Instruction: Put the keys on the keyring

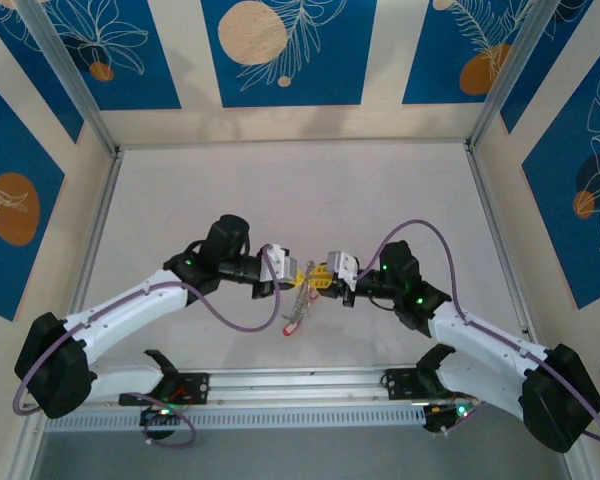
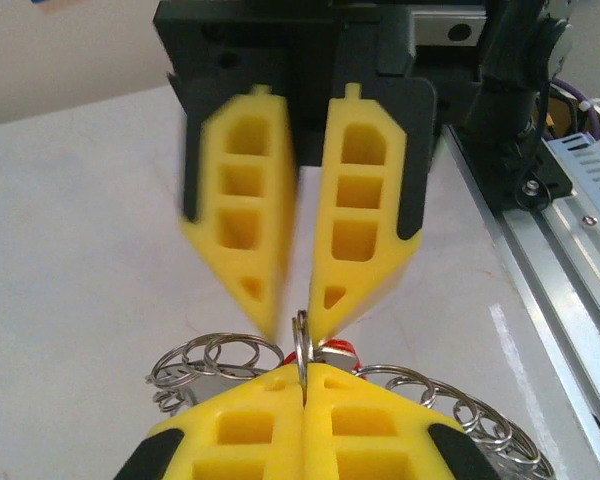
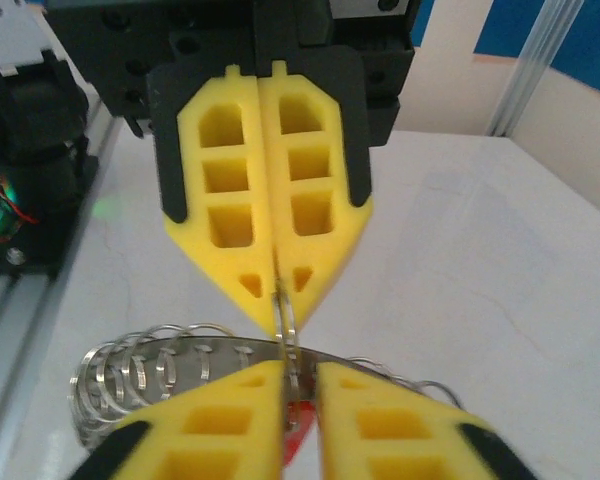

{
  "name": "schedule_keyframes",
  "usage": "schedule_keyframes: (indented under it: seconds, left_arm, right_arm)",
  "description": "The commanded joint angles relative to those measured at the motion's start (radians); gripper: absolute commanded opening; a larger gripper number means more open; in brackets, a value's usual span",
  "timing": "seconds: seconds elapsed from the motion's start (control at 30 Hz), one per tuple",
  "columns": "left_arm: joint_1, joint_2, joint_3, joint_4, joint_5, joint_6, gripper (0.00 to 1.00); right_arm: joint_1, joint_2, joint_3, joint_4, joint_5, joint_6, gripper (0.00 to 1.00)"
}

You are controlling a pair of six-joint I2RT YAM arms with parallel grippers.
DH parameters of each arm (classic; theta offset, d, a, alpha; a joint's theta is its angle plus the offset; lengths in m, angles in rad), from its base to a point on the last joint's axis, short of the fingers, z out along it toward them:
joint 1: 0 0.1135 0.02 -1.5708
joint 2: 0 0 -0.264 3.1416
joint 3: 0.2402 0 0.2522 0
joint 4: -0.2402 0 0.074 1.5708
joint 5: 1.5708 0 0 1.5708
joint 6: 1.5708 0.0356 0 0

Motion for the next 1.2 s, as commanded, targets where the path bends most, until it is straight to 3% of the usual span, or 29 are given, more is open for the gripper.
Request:
schedule_keyframes:
  seconds: [0.0,0.47,0.67,0.8,1.17]
  left_arm:
    - [0.007,-0.028,-0.009,0.048,0.074,-0.003,0.00]
    - [0.007,-0.015,-0.022,0.099,0.103,-0.038,0.00]
    - [0.007,-0.024,-0.031,0.120,0.104,-0.043,0.00]
    - [0.007,-0.022,-0.029,0.113,0.101,-0.042,0.00]
    - [0.007,-0.012,0.017,-0.054,-0.119,0.044,0.00]
  right_arm:
    - [-0.006,-0.005,0.001,0.006,-0.033,0.005,0.11]
    - [0.035,0.112,0.052,0.079,-0.068,0.011,0.12]
    - [0.048,0.134,0.058,0.113,-0.062,0.020,0.17]
    - [0.048,0.132,0.056,0.113,-0.066,0.025,0.02]
    - [0.007,-0.062,0.011,0.007,-0.008,0.009,0.00]
